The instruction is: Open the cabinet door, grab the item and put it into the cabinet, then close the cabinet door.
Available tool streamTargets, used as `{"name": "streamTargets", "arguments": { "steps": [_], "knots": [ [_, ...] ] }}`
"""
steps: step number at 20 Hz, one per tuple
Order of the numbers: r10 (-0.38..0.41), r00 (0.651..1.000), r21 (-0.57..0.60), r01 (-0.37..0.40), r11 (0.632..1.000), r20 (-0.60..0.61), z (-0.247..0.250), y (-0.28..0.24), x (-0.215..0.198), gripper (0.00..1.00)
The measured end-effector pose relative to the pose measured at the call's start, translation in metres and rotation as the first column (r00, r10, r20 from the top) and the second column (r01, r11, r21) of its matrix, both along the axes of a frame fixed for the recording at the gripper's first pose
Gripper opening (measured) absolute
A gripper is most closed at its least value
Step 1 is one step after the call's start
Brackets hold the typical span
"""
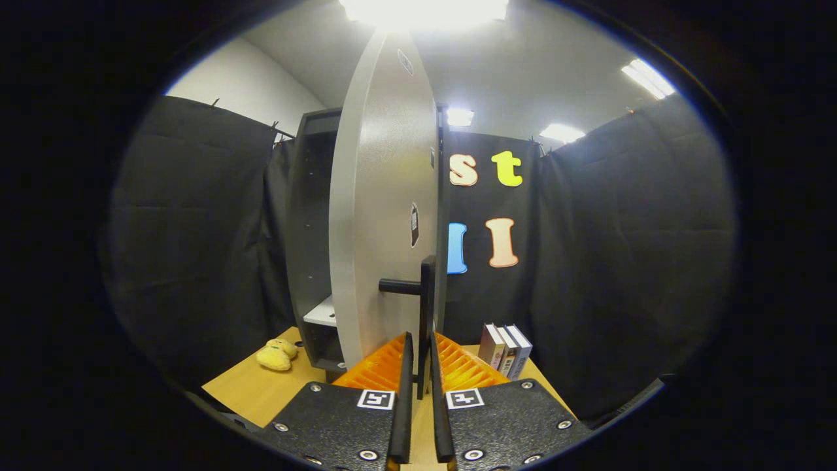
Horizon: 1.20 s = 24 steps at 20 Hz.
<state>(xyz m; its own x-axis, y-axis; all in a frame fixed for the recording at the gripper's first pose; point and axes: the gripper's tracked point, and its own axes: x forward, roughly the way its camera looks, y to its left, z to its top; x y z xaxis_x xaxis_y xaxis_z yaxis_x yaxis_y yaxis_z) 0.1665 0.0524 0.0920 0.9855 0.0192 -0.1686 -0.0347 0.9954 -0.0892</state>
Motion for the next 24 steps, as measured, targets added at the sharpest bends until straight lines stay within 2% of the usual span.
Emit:
{"name": "streamTargets", "arguments": {
  "steps": [7,9,12,13,14,16,18,20,24],
  "knots": [
    [-0.156,0.984,-0.065,0.162,0.985,0.083,0.001,-0.038,-0.007,0.09],
    [-0.206,0.97,-0.088,0.219,0.972,0.129,0.004,-0.048,-0.018,0.11],
    [-0.293,0.934,-0.085,0.315,0.945,0.207,0.009,-0.059,-0.037,0.27],
    [-0.289,0.93,-0.049,0.307,0.95,0.225,0.008,-0.056,-0.04,0.33],
    [-0.27,0.934,-0.004,0.279,0.96,0.235,0.007,-0.046,-0.045,0.46],
    [-0.277,0.929,0.042,0.275,0.961,0.244,-0.003,-0.034,-0.051,0.74],
    [-0.236,0.942,0.042,0.233,0.972,0.237,-0.021,-0.016,-0.05,0.86],
    [-0.183,0.952,0.024,0.183,0.983,0.246,-0.036,0.011,-0.047,0.92],
    [-0.05,0.958,0.029,0.044,0.999,0.281,-0.067,0.069,-0.048,0.93]
  ]
}}
